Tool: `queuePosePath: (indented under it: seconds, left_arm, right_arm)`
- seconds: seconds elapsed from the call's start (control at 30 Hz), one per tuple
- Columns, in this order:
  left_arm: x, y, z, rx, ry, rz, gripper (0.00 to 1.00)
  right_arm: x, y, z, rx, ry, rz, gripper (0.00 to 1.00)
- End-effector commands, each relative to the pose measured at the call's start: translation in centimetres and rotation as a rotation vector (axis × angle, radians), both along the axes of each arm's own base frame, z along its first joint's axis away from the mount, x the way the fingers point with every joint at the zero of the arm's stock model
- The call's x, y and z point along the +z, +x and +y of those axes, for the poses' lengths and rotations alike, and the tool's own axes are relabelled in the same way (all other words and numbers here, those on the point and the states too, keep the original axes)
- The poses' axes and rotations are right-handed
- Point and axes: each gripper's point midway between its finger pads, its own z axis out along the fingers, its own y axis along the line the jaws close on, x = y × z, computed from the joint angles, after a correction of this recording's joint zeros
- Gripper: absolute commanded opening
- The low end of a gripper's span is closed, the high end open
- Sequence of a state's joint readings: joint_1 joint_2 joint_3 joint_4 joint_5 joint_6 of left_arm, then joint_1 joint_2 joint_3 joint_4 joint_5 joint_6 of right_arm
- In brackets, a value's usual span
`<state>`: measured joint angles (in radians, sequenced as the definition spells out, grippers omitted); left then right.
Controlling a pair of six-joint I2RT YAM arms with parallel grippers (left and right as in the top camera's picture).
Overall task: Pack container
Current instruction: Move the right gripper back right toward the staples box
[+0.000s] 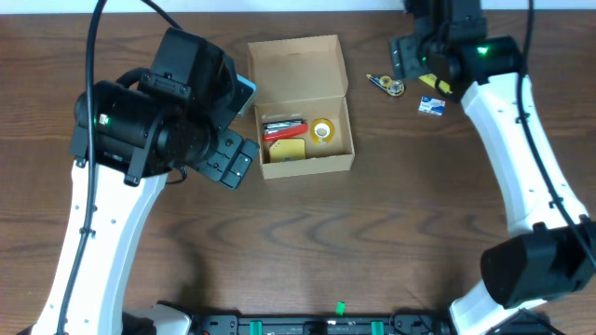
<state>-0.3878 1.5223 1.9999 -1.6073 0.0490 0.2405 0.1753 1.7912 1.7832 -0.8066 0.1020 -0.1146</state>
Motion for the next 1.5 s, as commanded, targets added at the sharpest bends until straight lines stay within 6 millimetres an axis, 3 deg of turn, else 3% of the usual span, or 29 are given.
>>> queuePosePath:
  seconds: [0.0, 0.33, 0.5, 0.63, 0.7, 0.77, 1.13, 1.47]
  left_arm:
    - [0.5, -0.6, 0.4, -0.004, 0.006, -0.003, 0.95]
    - [0.5, -0.6, 0.4, -0.004, 0.005, -0.003, 0.95]
    - [0.5, -0.6, 0.4, -0.004, 0.005, -0.003, 0.95]
    - [0.5, -0.6, 0.4, -0.004, 0.005, -0.003, 0.95]
    - [0.5, -0.6, 0.4, -0.004, 0.006, -0.004, 0.95]
    - [0.5, -0.6, 0.4, -0.004, 0.006, -0.004, 0.95]
    - [0.5, -0.6, 0.4, -0.004, 0.005, -0.003, 0.95]
    - [0.5, -0.6, 0.4, -0.004, 0.006, -0.004, 0.95]
  right_arm:
    - [0.1, 1.0, -0.6, 0.044, -0.044, -0.026, 0.81]
    - [-2.9, 2.2, 0.8, 0.126, -0.035, 0.021, 0.80]
    - [-3.8, 0.3, 2.6, 0.156, 0.029, 0.099, 0.76]
    - [-3.1, -3.3, 6.2, 0.238, 0.076, 0.172, 0.81]
    - [-2.5, -4.5, 8.2, 0.329, 0.122, 0.183, 0.82]
    - [-2.1, -4.9, 8.8, 0.356, 0.146, 0.180, 0.82]
    - [-1.4, -3.6, 7.4, 0.336, 0.139, 0.129, 0.82]
    - [-0.9, 0.9, 2.8, 0.365, -0.105, -0.023, 0.89]
